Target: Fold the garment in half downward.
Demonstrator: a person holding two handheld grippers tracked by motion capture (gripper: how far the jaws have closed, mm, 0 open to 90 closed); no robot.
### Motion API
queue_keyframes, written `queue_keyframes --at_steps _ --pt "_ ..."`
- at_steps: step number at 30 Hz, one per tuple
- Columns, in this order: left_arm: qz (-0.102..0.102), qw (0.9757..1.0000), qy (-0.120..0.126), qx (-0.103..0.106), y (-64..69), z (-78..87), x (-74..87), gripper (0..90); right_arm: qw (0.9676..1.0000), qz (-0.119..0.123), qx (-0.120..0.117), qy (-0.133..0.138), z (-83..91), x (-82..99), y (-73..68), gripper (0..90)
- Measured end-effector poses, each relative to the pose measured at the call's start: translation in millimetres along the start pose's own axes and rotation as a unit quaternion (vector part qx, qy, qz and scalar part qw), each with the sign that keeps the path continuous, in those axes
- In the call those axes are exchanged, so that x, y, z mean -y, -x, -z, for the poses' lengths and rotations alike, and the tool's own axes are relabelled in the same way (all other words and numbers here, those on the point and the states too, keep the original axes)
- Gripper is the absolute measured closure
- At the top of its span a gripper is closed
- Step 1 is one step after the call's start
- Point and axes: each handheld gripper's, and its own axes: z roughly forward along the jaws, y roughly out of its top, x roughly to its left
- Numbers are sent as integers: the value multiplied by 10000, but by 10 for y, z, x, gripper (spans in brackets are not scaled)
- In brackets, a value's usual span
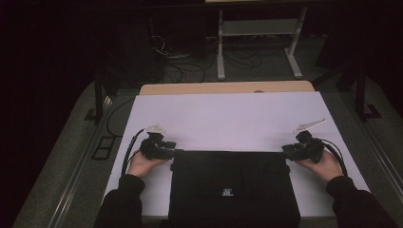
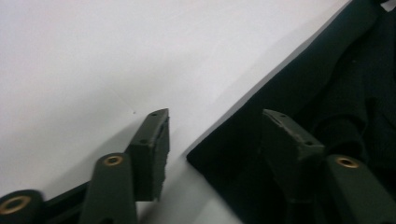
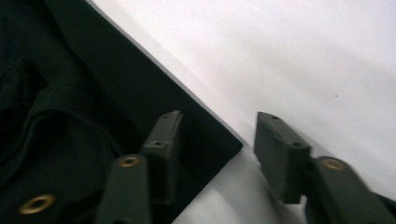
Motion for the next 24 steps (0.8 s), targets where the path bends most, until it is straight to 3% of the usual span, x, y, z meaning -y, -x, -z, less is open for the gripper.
queue_keyframes --at_steps 11,15,19,24 --pt "-92 9999 -32 67 -61 -22 24 577 9999 142 -42 -65 -26 3 -20 680" --pt "-94 9998 -61 144 -34 -40 24 636 9999 114 -86 -84 -31 2 -14 748" --pt "-270 9994 -171 144 27 -64 13 720 9998 -15 -190 -101 -35 7 6 826" --pt "-354 9990 -279 59 74 -68 2 838 9997 -69 -215 -119 -29 6 11 846"
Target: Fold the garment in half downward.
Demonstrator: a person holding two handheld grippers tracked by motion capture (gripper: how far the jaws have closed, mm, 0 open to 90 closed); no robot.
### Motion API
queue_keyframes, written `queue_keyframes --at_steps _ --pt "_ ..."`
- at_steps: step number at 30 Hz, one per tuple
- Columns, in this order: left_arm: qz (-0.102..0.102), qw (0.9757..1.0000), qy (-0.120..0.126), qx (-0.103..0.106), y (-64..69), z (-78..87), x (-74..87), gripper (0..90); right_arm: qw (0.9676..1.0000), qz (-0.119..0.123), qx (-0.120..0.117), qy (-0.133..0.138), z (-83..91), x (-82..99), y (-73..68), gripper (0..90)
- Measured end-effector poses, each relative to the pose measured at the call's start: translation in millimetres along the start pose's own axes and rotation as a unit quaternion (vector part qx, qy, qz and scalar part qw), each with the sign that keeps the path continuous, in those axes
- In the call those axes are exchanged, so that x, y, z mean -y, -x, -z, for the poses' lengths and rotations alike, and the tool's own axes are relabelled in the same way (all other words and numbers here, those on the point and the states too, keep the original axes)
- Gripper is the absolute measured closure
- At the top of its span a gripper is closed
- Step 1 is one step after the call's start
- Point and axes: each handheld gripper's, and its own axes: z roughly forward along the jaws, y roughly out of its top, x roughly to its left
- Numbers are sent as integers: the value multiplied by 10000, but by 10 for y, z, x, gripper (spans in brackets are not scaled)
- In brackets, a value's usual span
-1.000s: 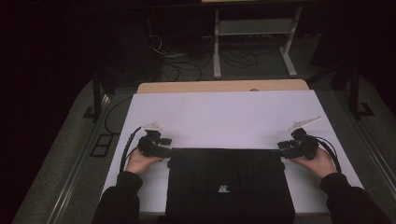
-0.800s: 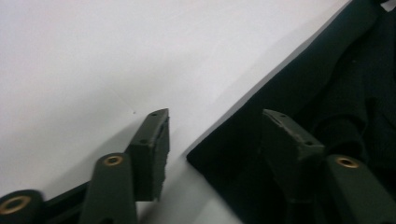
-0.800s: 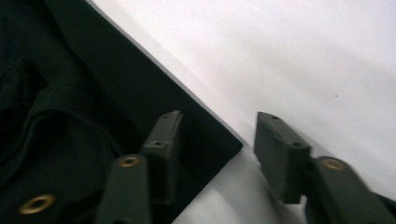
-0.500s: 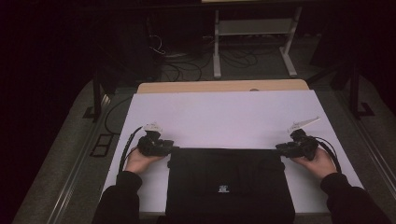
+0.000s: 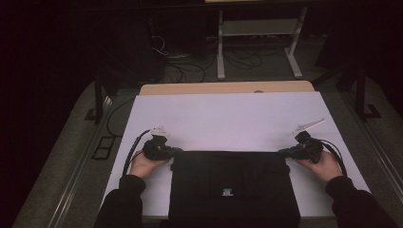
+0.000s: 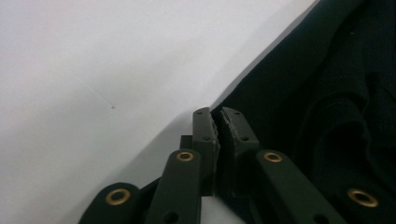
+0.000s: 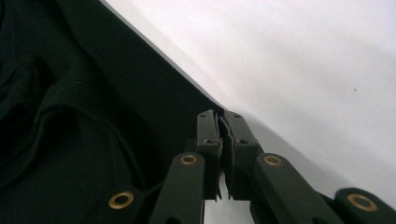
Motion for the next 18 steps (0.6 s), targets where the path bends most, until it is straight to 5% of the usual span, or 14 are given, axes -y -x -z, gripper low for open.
queue_keyframes --at_steps 4,13,18 --pt "76 9999 -55 -39 47 10 -9 859 10000 -20 15 20 21 6 -7 850" --pt "-347 9978 -83 -560 136 120 -66 865 9997 -28 183 127 63 11 -59 854" --pt "-354 9970 -75 -683 132 127 -77 865 9994 11 313 144 62 -2 -89 857"
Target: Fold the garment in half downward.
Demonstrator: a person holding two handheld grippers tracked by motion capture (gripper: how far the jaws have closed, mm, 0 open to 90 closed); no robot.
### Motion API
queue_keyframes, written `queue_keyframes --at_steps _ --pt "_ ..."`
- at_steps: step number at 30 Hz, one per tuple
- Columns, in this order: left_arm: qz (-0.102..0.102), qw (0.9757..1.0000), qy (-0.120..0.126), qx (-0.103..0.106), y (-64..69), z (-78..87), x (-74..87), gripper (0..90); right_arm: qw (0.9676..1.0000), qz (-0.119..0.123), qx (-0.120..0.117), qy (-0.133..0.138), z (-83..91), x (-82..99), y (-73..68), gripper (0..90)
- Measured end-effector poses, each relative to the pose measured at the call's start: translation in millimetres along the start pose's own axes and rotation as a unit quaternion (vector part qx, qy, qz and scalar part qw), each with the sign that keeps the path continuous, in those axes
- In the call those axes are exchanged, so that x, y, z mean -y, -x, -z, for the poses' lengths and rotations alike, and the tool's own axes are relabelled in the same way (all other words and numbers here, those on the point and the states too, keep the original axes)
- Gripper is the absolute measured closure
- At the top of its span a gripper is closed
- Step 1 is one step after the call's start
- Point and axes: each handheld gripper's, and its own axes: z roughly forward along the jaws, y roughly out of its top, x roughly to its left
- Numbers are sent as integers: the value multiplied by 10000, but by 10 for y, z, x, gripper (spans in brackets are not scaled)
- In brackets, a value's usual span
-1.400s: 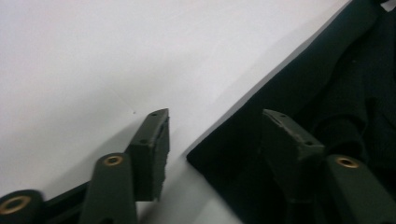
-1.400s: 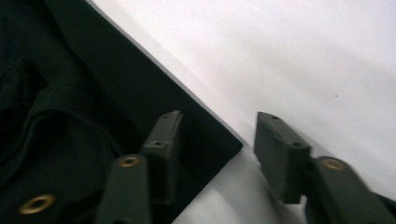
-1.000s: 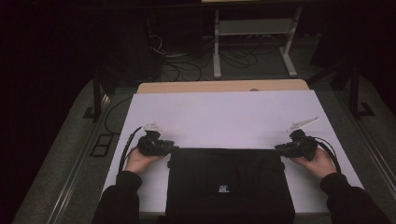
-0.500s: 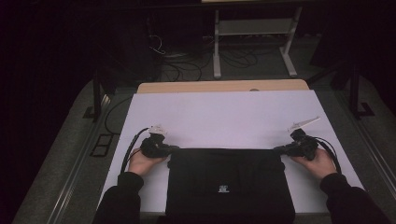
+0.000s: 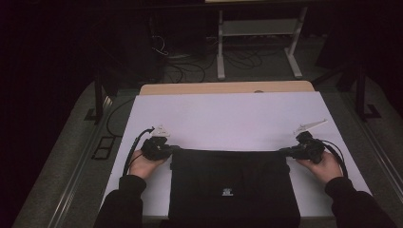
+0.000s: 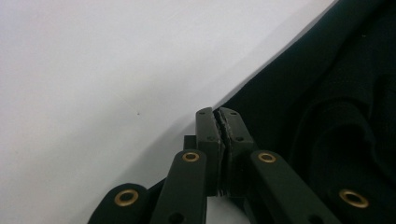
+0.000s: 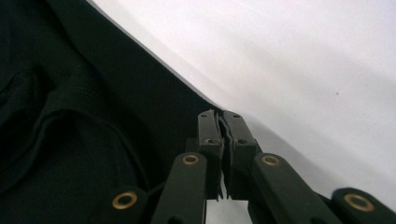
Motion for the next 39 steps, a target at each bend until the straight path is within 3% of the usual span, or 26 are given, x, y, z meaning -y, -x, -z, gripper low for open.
queue_keyframes --at_steps 15,29,39 --pt "-104 9993 90 -342 -12 63 -46 865 9997 -28 128 227 70 -44 -22 859" --pt "-120 9986 307 -423 -9 220 -187 864 9993 73 215 293 119 -168 -16 859" --pt "-155 9982 249 -525 -53 269 -287 864 9990 109 328 297 171 -320 -16 859"
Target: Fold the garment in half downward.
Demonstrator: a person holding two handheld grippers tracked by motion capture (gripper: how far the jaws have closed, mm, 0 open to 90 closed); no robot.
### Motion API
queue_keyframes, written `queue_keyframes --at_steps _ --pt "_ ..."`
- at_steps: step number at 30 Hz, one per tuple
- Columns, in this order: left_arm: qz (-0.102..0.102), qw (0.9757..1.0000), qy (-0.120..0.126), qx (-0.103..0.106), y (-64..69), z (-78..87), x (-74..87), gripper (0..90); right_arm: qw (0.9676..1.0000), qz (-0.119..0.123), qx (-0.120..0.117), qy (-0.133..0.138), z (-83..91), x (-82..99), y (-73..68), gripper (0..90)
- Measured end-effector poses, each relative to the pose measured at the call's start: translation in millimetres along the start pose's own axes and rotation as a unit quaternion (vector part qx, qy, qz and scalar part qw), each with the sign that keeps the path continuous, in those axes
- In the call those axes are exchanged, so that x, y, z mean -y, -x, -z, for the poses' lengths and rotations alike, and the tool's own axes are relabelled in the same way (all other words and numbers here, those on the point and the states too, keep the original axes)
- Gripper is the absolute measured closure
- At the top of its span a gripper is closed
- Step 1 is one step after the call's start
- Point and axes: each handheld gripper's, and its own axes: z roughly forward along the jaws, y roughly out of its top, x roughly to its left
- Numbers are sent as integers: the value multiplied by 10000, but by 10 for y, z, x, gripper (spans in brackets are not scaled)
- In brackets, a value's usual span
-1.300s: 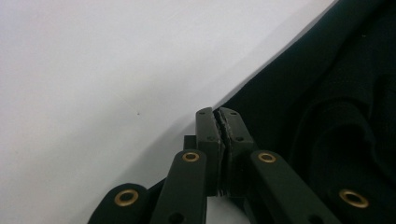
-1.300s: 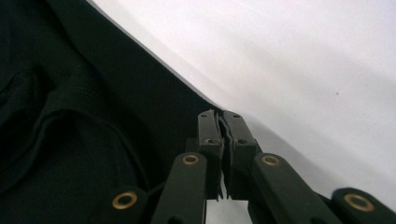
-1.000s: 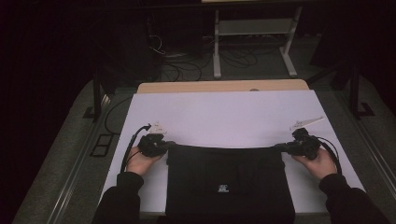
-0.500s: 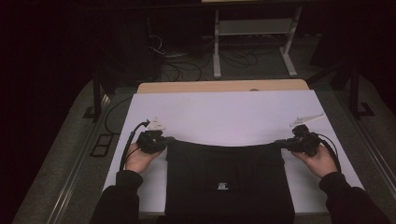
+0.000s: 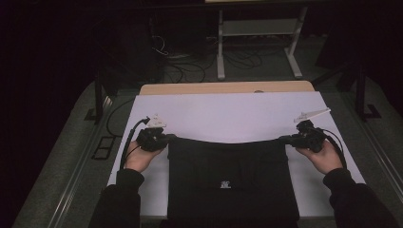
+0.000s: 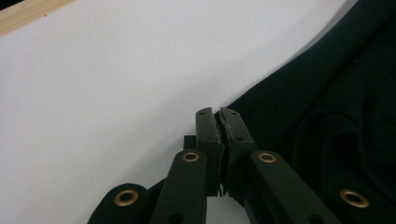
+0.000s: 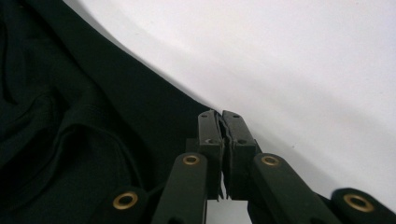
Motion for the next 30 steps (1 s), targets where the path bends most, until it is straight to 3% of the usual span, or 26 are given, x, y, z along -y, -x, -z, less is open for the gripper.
queue_keyframes --at_steps 13,25,30 --pt "-101 9997 -90 -210 -115 52 -303 862 9998 57 208 22 86 -267 68 859" --pt "-78 9995 -47 -318 -232 61 -533 862 9992 15 392 28 145 -525 159 859" --pt "-87 9990 63 -427 -297 97 -698 862 9988 -37 466 117 182 -668 229 859"
